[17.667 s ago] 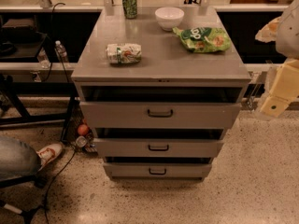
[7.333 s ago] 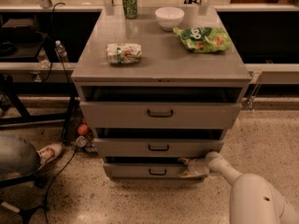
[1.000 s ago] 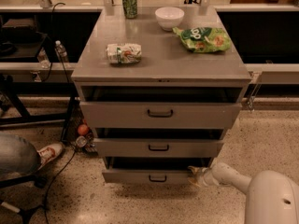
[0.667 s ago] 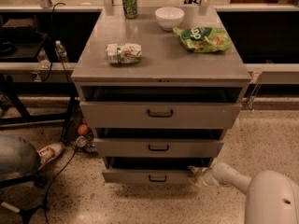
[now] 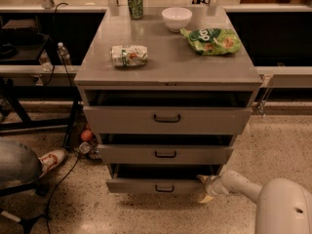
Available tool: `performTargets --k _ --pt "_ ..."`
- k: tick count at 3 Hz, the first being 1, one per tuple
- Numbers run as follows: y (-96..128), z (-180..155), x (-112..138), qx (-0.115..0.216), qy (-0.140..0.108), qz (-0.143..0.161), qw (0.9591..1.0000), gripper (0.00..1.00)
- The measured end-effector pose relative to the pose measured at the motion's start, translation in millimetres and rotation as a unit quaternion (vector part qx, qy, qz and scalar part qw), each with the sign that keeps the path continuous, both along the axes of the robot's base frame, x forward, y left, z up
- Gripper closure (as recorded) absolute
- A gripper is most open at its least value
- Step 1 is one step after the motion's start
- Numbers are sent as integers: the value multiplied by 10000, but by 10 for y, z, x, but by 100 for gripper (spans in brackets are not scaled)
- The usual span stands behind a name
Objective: Open bottom drawer
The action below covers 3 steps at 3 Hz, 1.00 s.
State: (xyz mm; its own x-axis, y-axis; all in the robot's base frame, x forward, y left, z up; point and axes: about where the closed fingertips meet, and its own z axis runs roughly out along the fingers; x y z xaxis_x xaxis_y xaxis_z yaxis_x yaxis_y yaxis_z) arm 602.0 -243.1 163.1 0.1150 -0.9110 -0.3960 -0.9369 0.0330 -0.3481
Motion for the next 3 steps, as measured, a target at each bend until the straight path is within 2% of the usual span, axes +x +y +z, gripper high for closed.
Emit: performTargets --k 2,3 --pt "-12 -141 -61 -311 126 64 9994 0" --pt "-61 -178 -114 -405 183 49 9990 17"
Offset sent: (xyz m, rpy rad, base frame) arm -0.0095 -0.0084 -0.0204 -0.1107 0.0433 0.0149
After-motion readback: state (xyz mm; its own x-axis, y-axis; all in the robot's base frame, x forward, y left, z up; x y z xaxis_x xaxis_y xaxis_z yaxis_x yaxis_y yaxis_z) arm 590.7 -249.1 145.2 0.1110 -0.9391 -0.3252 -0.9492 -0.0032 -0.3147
